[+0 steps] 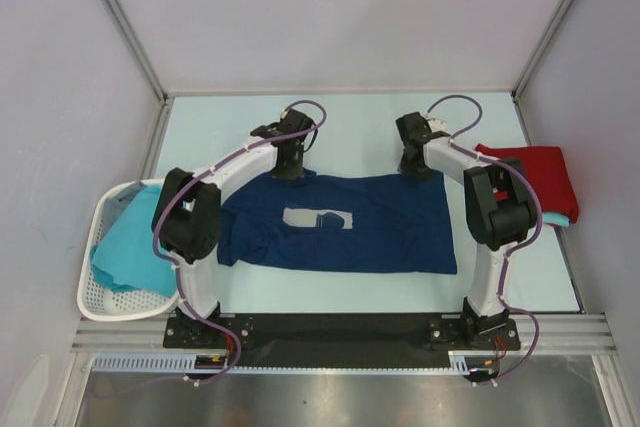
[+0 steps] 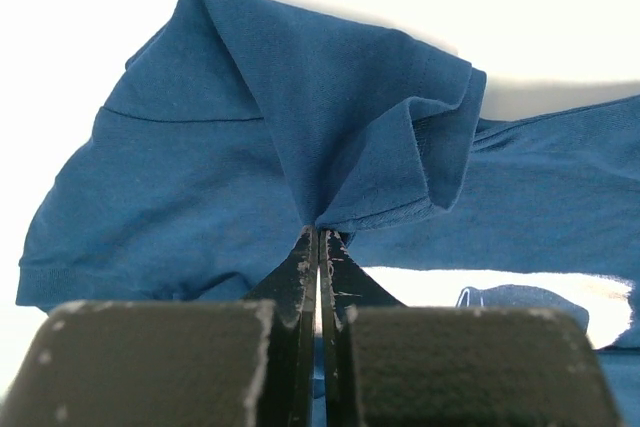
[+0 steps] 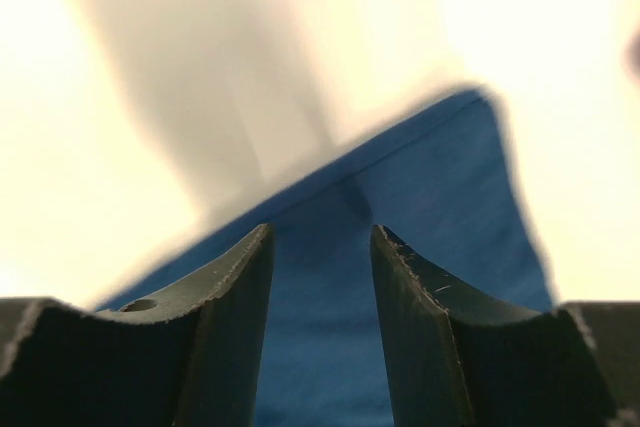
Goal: Fold and stack the t-shirts
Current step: Grap the side of the flattened tshirt furthest away from the robot with both arms
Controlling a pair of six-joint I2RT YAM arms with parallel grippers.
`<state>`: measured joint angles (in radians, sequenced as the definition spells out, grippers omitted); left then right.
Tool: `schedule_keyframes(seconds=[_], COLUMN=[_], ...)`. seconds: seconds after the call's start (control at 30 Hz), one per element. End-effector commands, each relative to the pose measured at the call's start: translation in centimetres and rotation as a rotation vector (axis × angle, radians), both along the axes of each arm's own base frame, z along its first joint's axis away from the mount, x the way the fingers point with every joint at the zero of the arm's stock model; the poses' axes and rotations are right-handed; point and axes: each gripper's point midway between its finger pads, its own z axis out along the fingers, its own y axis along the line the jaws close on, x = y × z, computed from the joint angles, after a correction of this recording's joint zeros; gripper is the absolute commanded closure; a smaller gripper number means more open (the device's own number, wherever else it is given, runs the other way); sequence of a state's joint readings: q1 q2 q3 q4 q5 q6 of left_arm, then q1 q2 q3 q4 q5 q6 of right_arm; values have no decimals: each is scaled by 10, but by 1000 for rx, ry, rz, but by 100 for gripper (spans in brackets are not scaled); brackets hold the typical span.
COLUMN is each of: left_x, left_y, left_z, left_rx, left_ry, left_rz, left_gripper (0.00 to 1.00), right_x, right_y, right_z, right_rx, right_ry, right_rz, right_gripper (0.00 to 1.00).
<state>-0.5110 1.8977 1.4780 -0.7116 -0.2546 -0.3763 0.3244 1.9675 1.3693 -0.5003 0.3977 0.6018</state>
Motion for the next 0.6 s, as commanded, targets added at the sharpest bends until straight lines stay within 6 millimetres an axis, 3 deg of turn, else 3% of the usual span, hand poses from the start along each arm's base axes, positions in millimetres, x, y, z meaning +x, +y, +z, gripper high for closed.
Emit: schedule_keyframes(seconds=[0.0,0.33,0.57], left_x=[10,10,10], left_y=[-6,-9,-9], left_z=[7,1,0], left_rx=[-36,-40,-41], left_ry=[-28,-14,-11], left_rz=[10,5,8], left_gripper=[100,100,100], right_x=[23,24,34], right_y=[-20,-35,-51], right_z=[19,-3,-9], right_rx=[6,7,19], right_ry=[-68,-23,-13], right_rz=[-59,-94,-134], right_gripper=[51,50,50])
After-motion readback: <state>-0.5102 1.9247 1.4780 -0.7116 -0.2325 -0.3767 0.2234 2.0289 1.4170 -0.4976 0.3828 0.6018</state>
